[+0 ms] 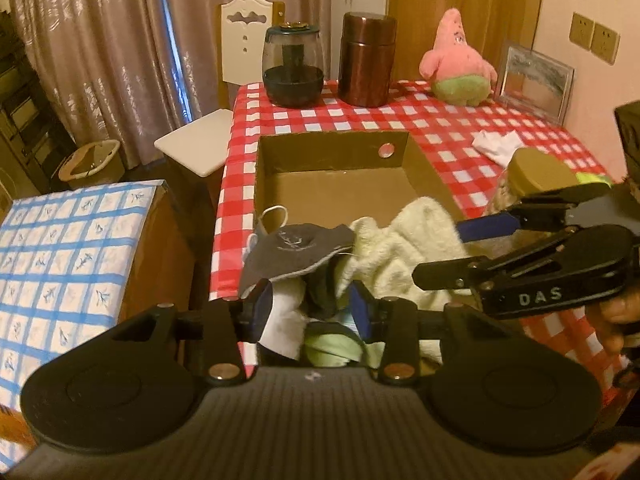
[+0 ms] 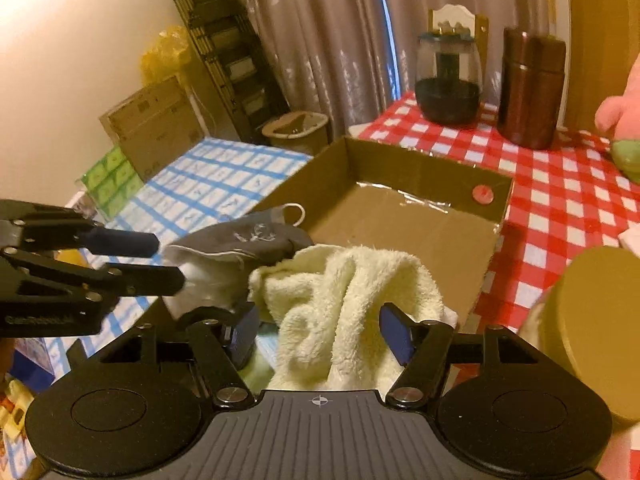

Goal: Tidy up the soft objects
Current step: 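Release the sock and towel into the tray and withdraw both grippers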

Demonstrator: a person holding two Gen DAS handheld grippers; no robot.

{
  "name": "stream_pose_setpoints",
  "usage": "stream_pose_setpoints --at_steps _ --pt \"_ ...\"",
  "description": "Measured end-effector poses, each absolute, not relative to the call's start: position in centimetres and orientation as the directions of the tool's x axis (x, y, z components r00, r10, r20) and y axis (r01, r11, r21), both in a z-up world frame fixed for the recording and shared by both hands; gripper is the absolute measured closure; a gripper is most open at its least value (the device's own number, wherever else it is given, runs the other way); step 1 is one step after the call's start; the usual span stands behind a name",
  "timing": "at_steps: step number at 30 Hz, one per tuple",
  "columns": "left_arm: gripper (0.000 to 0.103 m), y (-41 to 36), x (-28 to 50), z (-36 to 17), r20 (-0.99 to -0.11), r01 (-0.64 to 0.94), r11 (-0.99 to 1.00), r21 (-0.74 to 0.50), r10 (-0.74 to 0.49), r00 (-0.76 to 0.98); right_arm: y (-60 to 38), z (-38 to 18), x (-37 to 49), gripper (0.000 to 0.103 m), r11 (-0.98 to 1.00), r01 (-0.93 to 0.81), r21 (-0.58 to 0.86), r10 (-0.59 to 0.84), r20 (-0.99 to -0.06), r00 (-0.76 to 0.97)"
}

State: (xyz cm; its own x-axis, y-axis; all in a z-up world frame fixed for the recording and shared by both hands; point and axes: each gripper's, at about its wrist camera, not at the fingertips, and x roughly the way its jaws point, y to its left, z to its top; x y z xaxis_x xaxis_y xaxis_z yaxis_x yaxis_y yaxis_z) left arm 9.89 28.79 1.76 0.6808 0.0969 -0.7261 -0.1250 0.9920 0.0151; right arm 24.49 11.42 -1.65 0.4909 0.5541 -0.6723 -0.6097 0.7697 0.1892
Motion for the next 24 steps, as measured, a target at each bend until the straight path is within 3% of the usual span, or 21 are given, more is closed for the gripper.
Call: stream_pose_setpoints --at_steps 10,24 --pt "0.052 24.4 6.9 4.4 -0.684 -0.152 0.986 -0.068 0.065 0.727 6.2 3.2 18.5 0.036 0.794 -0.583 0.174 0.548 -0.621 0.561" --pt "0.031 14.2 4.2 7.1 -0.635 -0.096 0.98 -0.173 -0.037 0.771 -6.6 5.8 9.1 0.035 0.921 -0.364 0.139 0.372 -0.592 0.715"
